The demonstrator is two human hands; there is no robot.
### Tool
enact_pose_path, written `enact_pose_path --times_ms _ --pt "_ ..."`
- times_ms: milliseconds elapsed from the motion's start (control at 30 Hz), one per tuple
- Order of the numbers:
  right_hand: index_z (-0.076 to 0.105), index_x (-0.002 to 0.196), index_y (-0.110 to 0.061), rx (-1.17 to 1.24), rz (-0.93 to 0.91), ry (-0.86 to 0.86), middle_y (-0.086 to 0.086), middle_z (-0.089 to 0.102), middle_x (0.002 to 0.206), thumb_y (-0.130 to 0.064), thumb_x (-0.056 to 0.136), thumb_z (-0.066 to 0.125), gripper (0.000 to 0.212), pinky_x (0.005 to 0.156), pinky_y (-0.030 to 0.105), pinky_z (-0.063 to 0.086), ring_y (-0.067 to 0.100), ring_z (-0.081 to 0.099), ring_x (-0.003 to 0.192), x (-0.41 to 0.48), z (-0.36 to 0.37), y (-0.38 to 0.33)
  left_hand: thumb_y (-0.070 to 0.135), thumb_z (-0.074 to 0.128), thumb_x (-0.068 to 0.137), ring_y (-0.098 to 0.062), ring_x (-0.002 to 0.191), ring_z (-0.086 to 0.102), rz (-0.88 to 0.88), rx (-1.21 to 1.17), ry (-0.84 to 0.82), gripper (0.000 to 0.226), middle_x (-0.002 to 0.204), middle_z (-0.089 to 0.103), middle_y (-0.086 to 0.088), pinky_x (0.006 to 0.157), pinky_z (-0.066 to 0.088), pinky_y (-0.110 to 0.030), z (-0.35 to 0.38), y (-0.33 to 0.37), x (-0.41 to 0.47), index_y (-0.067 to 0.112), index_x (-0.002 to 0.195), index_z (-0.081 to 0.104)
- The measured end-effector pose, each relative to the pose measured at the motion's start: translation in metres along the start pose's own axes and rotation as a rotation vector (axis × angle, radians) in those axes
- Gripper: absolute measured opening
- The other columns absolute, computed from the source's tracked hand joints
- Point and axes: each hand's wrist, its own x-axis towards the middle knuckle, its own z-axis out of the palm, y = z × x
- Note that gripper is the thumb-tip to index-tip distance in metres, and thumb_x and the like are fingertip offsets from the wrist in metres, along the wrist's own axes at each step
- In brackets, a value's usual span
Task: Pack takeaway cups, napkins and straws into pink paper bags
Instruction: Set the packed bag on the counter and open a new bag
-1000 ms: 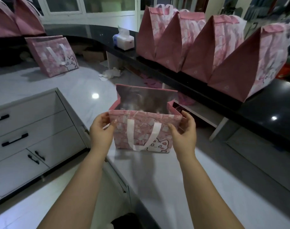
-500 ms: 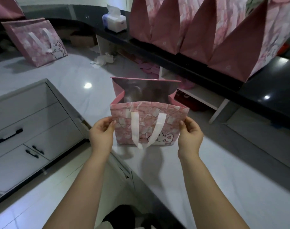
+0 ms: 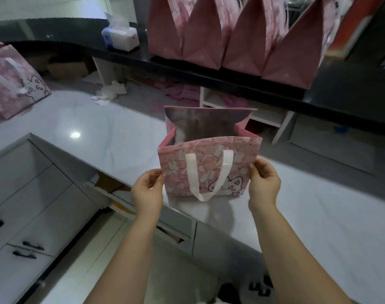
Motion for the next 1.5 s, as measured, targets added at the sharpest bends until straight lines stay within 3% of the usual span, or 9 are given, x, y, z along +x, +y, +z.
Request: enact_pose_path --times_ms 200,367,600,733,1000,1367,1500 --pt "0.070 0.086 -0.023 0.026 -0.050 0.106 -0.002 0.073 0.093 0.001 0.090 0.062 0.026 0.078 0.023 0.056 0.014 0.069 0.088 -0.048 -0.011 0.008 0.013 0.066 0.092 -0.011 0.087 0.070 -0.047 -0.061 -0.076 0.016 0.091 0.073 0.006 0.078 0.061 -0.037 -0.015 -0.005 0.001 0.029 0.088 0.069" --pt "0.071 0.084 -0.024 0.037 -0.085 0.206 -0.004 0.074 0.088 0.003 0.090 0.060 0.030 0.073 0.023 0.057 0.014 0.070 0.086 -0.075 -0.035 0.007 0.014 0.064 0.093 -0.012 0.092 0.068 -0.018 -0.036 -0.148 0.017 0.095 0.071 0.006 0.082 0.060 -0.039 -0.007 0.002 -0.008 0.031 0.090 0.067" --pt "0.073 0.081 -0.038 0.009 -0.144 0.425 -0.008 0.074 0.092 -0.002 0.093 0.058 0.041 0.074 0.022 0.056 0.013 0.071 0.090 -0.105 -0.105 -0.007 0.014 0.066 0.092 -0.013 0.093 0.068 -0.009 -0.075 -0.401 0.019 0.095 0.071 0.007 0.084 0.059 -0.039 0.032 0.015 -0.049 0.033 0.089 0.068" --pt "0.074 0.083 -0.032 0.038 -0.190 0.564 -0.003 0.075 0.094 -0.002 0.092 0.060 0.034 0.077 0.024 0.056 0.015 0.071 0.092 -0.124 -0.151 -0.020 0.010 0.065 0.092 -0.017 0.093 0.069 -0.020 -0.118 -0.563 0.018 0.096 0.072 0.002 0.084 0.059 -0.041 0.062 0.020 -0.082 0.027 0.092 0.070" --pt "0.070 0.092 -0.021 0.102 -0.290 0.788 -0.007 0.075 0.087 0.000 0.093 0.058 0.025 0.071 0.019 0.054 0.008 0.071 0.084 -0.158 -0.239 -0.051 0.009 0.066 0.091 -0.012 0.081 0.072 -0.082 -0.153 -0.840 0.018 0.081 0.074 0.008 0.076 0.061 -0.038 0.120 0.036 -0.160 0.026 0.086 0.070" --pt "0.068 0.089 -0.019 0.114 -0.339 0.932 -0.013 0.074 0.078 0.007 0.092 0.056 0.028 0.061 0.013 0.051 -0.001 0.068 0.071 -0.214 -0.394 -0.080 0.010 0.068 0.090 -0.016 0.087 0.072 -0.106 -0.113 -1.089 0.014 0.091 0.073 -0.002 0.076 0.061 -0.039 0.191 0.040 -0.310 0.023 0.086 0.072" --pt "0.067 0.090 -0.018 0.139 -0.317 0.982 -0.007 0.073 0.083 0.006 0.092 0.055 0.027 0.061 0.018 0.053 0.001 0.065 0.069 -0.237 -0.467 -0.096 0.011 0.069 0.090 -0.018 0.087 0.072 -0.104 -0.114 -1.162 0.009 0.094 0.072 -0.005 0.075 0.061 -0.040 0.214 0.042 -0.385 0.019 0.090 0.072"
